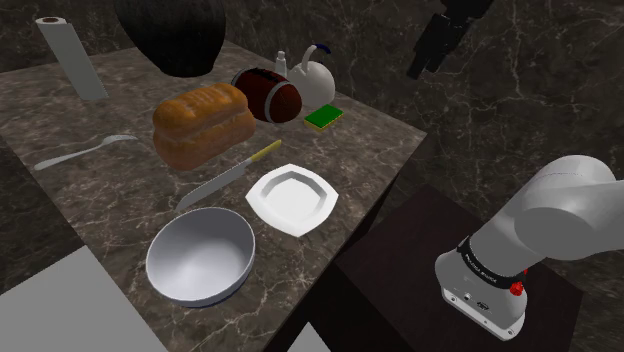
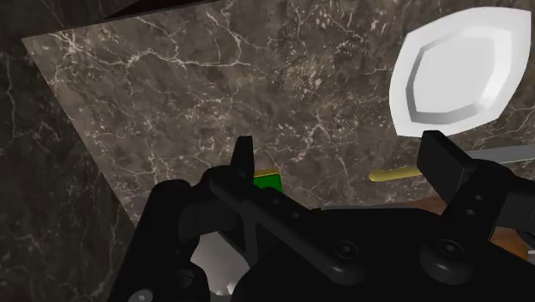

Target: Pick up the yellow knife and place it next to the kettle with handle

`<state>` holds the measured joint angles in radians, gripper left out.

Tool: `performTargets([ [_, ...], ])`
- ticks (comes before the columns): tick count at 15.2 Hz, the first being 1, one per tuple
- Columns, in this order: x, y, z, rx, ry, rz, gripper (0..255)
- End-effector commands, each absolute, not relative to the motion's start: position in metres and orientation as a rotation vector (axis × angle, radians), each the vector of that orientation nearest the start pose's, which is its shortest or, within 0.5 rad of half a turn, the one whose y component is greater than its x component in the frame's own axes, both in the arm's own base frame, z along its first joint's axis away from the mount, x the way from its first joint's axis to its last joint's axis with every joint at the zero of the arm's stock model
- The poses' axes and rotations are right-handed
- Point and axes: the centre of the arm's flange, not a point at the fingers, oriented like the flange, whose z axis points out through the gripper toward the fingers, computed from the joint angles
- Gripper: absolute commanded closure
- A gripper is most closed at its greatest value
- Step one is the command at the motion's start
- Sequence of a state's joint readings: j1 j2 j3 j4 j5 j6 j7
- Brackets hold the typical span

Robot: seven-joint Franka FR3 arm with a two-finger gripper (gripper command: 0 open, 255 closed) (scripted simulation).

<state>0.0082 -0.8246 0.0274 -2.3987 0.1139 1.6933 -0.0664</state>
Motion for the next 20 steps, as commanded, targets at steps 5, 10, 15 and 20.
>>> performTargets([
  [5,0.308,0.072,0.568,-3.042,0.118,-0.156,0],
  [10,0.319,0.130,0.537,-3.014,0.429,-0.119,0],
  [15,0.340,0.185,0.506,-2.955,0.736,-0.080,0],
  [20,0.371,0.236,0.475,-2.865,1.035,-0.041,0],
])
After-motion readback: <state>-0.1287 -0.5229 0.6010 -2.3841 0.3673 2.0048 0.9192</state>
